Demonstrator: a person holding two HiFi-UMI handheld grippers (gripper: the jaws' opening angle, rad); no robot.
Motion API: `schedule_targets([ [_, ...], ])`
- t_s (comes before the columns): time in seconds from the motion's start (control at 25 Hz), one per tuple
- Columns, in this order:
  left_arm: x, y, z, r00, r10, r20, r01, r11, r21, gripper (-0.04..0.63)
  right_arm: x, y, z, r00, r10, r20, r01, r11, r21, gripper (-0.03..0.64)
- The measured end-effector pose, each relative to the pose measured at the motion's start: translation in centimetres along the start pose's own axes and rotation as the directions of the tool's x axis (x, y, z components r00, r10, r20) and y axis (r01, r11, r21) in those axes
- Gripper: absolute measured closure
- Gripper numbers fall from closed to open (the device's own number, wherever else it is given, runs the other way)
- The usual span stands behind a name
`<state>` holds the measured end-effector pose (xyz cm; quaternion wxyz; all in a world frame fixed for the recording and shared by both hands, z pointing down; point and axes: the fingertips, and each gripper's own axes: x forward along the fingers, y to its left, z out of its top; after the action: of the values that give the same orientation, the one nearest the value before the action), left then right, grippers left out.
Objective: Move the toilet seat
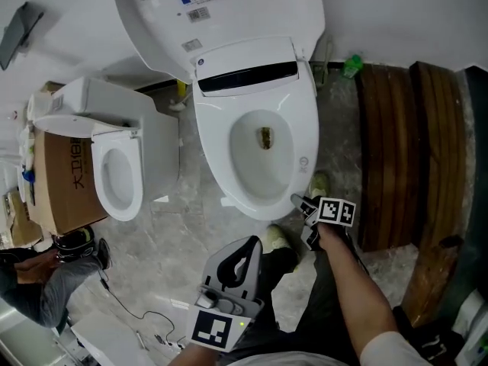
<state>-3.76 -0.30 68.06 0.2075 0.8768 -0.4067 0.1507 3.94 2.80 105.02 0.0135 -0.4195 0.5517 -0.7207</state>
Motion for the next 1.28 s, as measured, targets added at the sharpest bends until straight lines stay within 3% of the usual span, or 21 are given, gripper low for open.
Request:
schedule_targets([
  [0.4, -3.6, 0.2, 4.4, 0.999, 0.019, 0.051, -0.02, 1.0, 0.006, 0.592, -4.2, 5.0, -0.8, 0.997, 0.057, -0.057, -0.058, 0.998, -0.006, 0.445],
  [0.92, -10.4, -1.3, 16.3, 0.983, 0.015, 0.184, -0.024, 0.999, 0.049, 0.592, -13.4, 20.5, 1.4, 0.972, 0.224, -0.064, -0.226, 0.974, -0.022, 0.451],
  [1.28, -12.4, -0.7, 22.0, 0.967, 0.029, 0.253, -0.052, 0.995, 0.085, 0.592, -16.2, 27.9, 5.5, 0.948, 0.316, -0.029, -0.317, 0.947, -0.058, 0.442],
])
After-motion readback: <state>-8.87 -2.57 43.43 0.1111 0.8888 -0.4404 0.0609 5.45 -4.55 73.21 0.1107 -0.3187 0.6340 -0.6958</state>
